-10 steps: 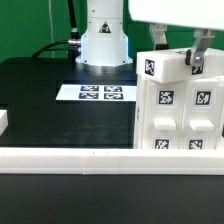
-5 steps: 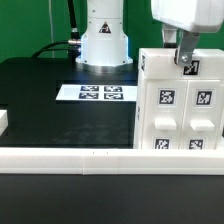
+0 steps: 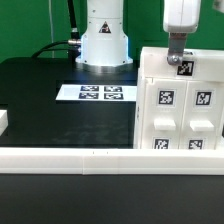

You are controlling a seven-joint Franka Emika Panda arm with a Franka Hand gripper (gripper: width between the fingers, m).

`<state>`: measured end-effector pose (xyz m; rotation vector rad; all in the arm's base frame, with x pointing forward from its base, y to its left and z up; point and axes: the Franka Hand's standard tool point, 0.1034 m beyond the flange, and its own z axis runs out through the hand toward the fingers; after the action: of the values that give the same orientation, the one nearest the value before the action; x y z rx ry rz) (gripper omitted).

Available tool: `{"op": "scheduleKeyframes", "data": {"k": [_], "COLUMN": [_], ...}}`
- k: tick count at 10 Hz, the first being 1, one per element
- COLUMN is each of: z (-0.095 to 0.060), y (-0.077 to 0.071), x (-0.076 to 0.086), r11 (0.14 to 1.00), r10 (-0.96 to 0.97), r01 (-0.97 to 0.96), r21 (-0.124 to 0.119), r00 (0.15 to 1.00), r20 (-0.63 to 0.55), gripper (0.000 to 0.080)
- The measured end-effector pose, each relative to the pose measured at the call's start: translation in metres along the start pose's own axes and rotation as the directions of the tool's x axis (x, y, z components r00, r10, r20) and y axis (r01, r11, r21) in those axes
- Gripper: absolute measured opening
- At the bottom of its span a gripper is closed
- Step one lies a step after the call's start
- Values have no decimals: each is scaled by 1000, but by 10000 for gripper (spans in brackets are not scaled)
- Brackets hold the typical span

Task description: Assemble cabinet

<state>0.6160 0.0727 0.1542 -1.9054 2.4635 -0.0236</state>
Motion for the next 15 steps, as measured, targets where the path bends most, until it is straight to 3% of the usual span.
{"op": "scheduleKeyframes", "data": {"k": [4, 5, 6, 7, 8, 15], "z": [-1, 0, 0, 1, 1, 2], "y": [1, 1, 1, 2, 2, 3], "x": [-1, -1, -2, -2, -3, -5], "r11": [1000, 1000, 1000, 1000, 1000, 999], "r10": [4, 2, -1, -7, -10, -37], "r01": [-4, -2, 1, 7, 10, 37], "r21": [-3, -3, -4, -5, -5, -6], "r00": [1000, 1000, 1000, 1000, 1000, 999], "r20": [9, 9, 8, 8, 8, 7], "gripper": [561, 644, 644, 765, 789, 797]}}
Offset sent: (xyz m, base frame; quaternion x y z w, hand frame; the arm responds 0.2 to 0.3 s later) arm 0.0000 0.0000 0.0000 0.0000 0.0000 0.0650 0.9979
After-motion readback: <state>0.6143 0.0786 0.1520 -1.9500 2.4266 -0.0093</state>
